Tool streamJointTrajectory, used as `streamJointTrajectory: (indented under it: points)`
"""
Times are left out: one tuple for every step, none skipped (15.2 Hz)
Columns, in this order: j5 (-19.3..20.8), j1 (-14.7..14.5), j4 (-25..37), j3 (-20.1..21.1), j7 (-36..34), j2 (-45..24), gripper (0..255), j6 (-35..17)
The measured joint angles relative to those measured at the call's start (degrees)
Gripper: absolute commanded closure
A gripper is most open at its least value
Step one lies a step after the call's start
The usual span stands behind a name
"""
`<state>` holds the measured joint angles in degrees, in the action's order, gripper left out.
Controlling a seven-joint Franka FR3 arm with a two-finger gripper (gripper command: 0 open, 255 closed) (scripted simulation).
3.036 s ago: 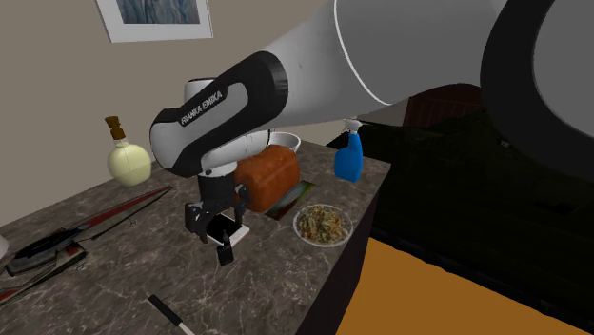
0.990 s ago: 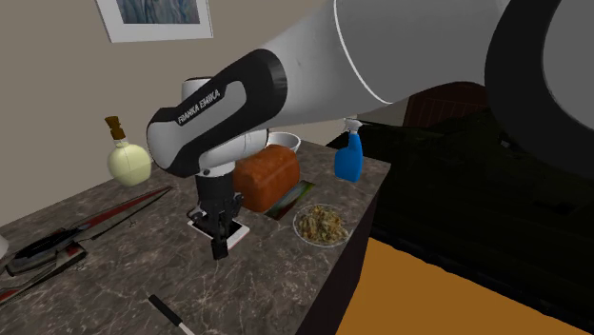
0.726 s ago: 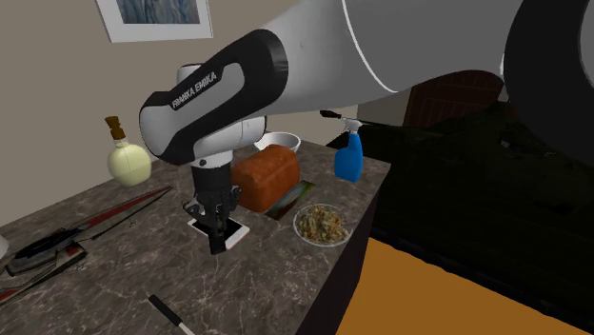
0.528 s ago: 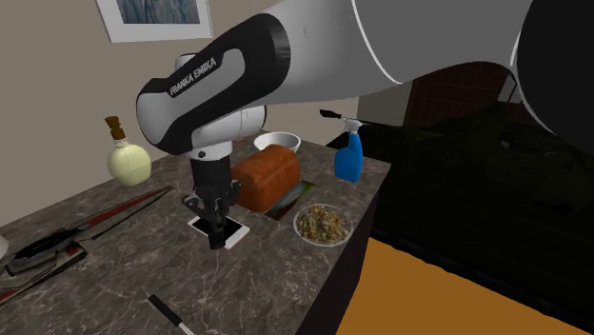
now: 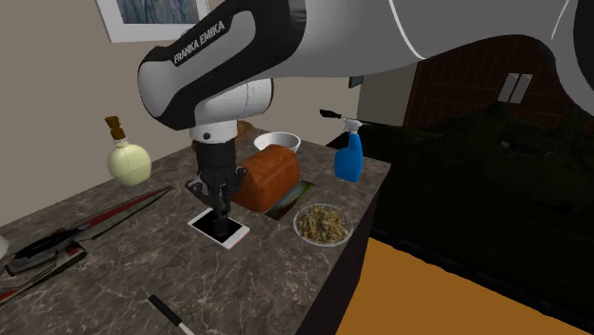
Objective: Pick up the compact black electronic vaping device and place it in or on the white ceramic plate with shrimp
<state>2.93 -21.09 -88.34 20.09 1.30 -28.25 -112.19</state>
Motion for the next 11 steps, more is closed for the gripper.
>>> streamJointTrajectory:
  points:
    - [-0.3, 1.0, -0.9, -0.2, 1.1, 0.7, 255, -0.1]
    - [-0.5, 2.0, -1.4, -0.5, 2.4, 1.2, 255, -0.1]
    - [-0.8, 2.9, -2.3, -0.6, 3.3, 2.1, 255, 0.0]
    - [-1.0, 3.8, -3.1, -0.8, 4.5, 2.7, 255, -0.2]
    - [-1.1, 4.8, -3.9, -1.1, 5.8, 2.9, 255, -0.6]
    - [-1.4, 5.8, -4.7, -1.4, 7.0, 3.6, 255, -0.7]
    - [-1.5, 6.7, -4.4, -1.7, 8.2, 3.9, 255, 0.0]
    - [-1.7, 7.7, -4.9, -2.0, 9.5, 4.3, 255, 0.0]
    - [-1.8, 8.5, -4.9, -2.3, 10.6, 4.6, 255, 0.4]
    - [-2.1, 9.5, -5.6, -2.6, 12.0, 5.4, 255, 0.5]
    - [-2.2, 10.6, -6.4, -3.0, 13.4, 5.7, 255, 0.1]
